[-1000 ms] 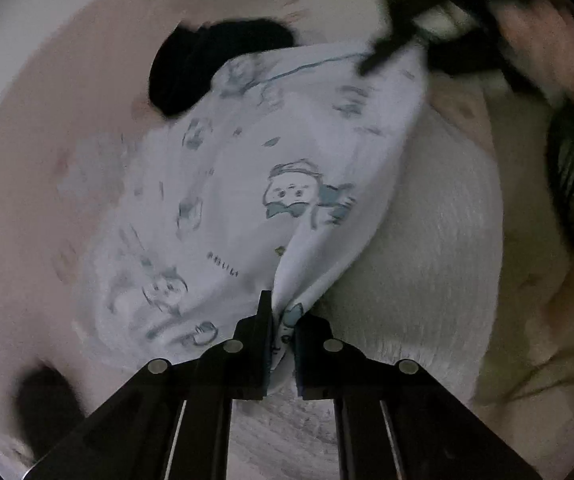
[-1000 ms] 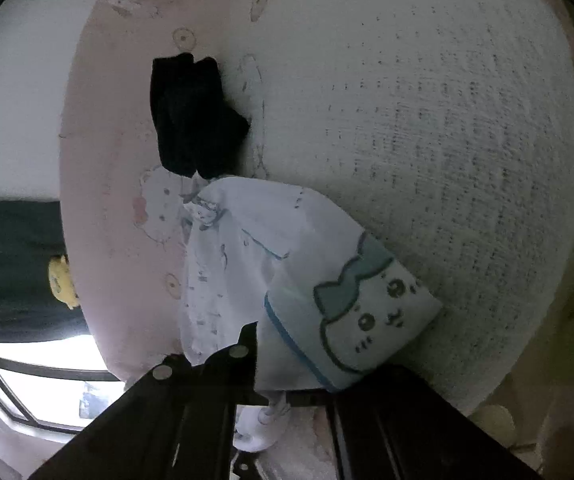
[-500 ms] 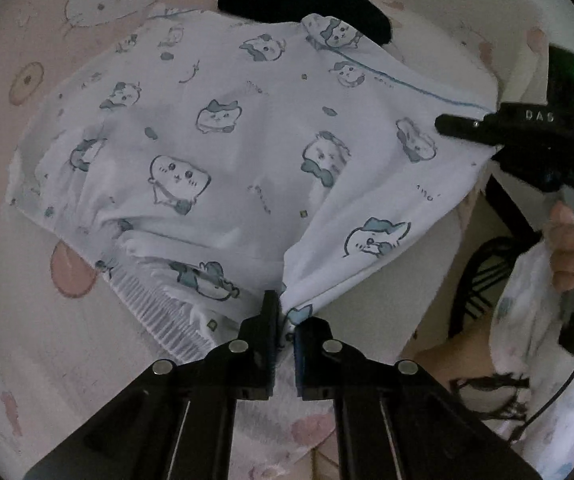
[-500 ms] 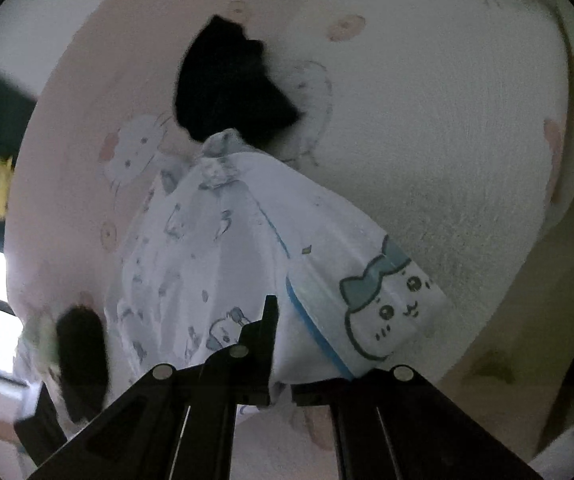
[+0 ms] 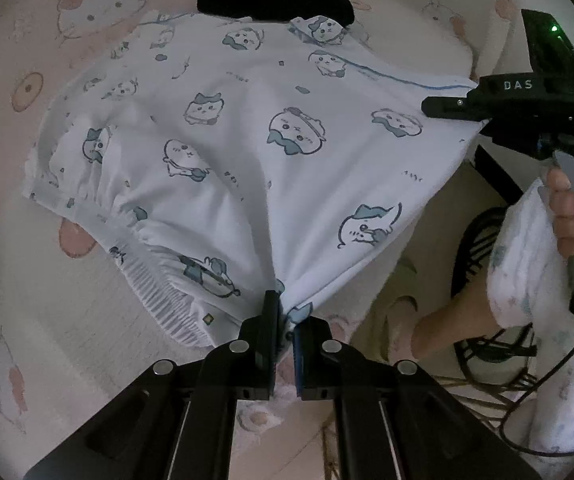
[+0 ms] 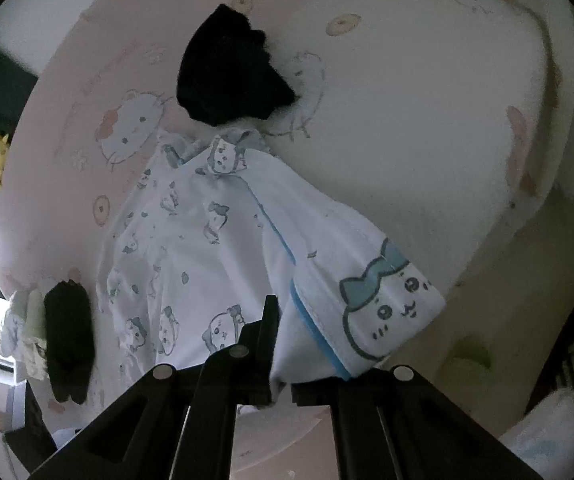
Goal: Fold clothes
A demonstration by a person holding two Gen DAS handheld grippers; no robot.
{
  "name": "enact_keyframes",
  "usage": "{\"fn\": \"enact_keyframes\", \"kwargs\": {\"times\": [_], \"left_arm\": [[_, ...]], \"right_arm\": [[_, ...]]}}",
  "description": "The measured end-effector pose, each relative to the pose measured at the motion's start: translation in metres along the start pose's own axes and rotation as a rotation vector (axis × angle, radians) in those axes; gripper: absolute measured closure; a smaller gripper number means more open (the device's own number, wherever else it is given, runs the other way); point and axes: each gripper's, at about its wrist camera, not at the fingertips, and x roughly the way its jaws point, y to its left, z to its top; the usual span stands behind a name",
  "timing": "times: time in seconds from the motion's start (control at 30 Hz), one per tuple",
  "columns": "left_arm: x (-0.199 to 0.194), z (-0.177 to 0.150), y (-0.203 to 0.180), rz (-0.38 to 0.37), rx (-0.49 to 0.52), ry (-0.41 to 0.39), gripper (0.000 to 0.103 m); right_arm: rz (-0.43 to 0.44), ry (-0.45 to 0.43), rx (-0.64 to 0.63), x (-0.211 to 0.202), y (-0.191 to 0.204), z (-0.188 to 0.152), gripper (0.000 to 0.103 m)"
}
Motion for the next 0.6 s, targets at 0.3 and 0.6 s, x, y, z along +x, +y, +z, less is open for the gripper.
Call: {"fn": "enact_keyframes", "kwargs": {"times": [0.3, 0.6], "left_arm": [[-0.001, -0.011, -0.007, 0.048, 0.038, -0.009, 0.098], [-0.017, -0.031, -0.029, 0.085, 0.018, -0.027, 0.098]], "right_arm": [[0.003, 0.004, 0.028, -0.008, -0.008, -0.004, 0.102], [0.028, 0.008, -0.023, -0.007, -0.004, 0.0, 0.102]]}}
